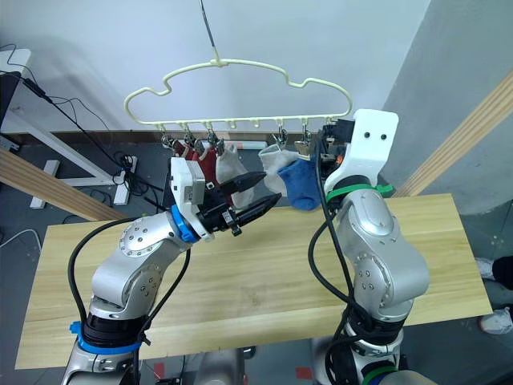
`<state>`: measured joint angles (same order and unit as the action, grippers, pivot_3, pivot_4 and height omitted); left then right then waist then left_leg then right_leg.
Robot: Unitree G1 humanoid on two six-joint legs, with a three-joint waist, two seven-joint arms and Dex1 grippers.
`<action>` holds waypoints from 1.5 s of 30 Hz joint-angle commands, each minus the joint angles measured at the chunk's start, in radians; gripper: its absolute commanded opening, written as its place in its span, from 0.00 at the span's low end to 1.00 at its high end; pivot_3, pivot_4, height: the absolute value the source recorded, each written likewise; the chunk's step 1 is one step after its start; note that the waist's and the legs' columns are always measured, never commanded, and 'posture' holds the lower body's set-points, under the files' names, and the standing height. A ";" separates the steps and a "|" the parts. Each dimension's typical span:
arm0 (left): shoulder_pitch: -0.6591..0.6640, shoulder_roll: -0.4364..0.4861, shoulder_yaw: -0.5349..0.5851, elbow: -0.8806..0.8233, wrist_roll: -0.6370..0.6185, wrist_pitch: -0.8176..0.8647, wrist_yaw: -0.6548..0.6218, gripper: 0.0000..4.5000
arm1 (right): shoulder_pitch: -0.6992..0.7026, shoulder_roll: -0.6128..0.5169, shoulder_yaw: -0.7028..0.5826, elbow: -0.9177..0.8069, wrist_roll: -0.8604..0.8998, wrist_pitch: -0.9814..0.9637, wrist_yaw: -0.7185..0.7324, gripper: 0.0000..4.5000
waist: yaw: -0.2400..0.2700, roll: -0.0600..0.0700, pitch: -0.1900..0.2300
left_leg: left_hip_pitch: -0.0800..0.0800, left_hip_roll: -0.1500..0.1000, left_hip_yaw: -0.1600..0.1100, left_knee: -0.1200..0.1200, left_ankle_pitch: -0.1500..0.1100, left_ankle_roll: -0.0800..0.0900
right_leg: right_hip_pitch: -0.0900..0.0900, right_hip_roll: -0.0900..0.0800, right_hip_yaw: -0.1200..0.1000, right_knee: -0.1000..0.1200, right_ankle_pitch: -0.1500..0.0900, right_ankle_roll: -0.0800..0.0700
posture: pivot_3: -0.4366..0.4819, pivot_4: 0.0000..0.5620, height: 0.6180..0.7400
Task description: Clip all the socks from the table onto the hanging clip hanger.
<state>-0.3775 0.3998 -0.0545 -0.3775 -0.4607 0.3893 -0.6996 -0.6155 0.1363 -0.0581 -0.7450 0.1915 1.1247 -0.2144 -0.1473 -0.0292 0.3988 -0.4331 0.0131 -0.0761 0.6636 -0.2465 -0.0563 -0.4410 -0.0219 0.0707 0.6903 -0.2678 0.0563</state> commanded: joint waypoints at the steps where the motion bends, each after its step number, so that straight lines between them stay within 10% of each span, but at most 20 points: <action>1: 0.006 -0.003 -0.006 -0.034 -0.009 -0.006 -0.002 0.60 | -0.003 0.084 -0.004 -0.056 0.033 -0.018 -0.013 0.53 | 0.000 0.000 0.000 | 0.000 0.000 0.000 0.000 0.000 0.000 | 0.000 0.000 0.000 0.000 0.000 0.000 | 0.19 0.66 1.00; 5: 0.008 -0.004 -0.006 -0.033 -0.009 -0.006 -0.003 0.60 | 0.000 0.079 -0.003 -0.059 0.051 -0.021 -0.026 0.44 | 0.000 0.000 0.000 | 0.000 0.000 0.000 0.000 0.000 0.000 | 0.000 0.000 0.000 0.000 0.000 0.000 | 0.19 0.66 1.00; 12: 0.023 -0.011 -0.008 -0.034 0.004 -0.017 0.008 0.60 | 0.001 0.065 -0.004 -0.063 0.078 -0.030 -0.037 0.00 | -0.002 0.000 0.000 | 0.000 0.000 0.000 0.000 0.000 0.000 | 0.000 0.000 0.000 0.000 0.000 0.000 | 0.18 0.66 1.00; 23: 0.218 -0.005 0.028 -0.081 0.111 -0.076 0.122 0.60 | 0.000 0.033 -0.006 -0.055 0.090 -0.047 -0.028 0.00 | -0.011 0.000 0.000 | 0.000 0.000 0.000 -0.001 0.000 0.000 | 0.000 0.000 0.000 -0.001 0.000 0.000 | 0.18 0.67 1.00; 30: 0.448 -0.054 0.231 -0.092 0.206 -0.051 0.385 0.98 | 0.001 0.011 -0.009 -0.043 0.086 -0.056 -0.009 0.00 | -0.016 0.000 0.000 | 0.000 0.001 -0.002 -0.001 0.000 0.000 | 0.000 0.000 0.000 -0.001 0.000 0.000 | 0.20 0.68 1.00; 45: 0.501 -0.114 0.536 0.148 0.130 0.166 0.584 0.99 | 0.000 0.002 -0.006 -0.027 0.084 -0.049 0.019 0.00 | -0.015 0.000 0.000 | 0.000 0.001 -0.001 -0.001 0.000 0.000 | 0.000 0.000 -0.001 -0.002 0.000 0.000 | 0.20 0.69 1.00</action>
<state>0.1211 0.2873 0.4495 -0.2292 -0.3152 0.5493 -0.1255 -0.6150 0.1321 -0.0594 -0.7423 0.2672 1.0925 -0.1990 -0.1625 -0.0294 0.3986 -0.4331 0.0138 -0.0769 0.6624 -0.2465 -0.0560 -0.4413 -0.0220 0.0700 0.6887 -0.2675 0.0561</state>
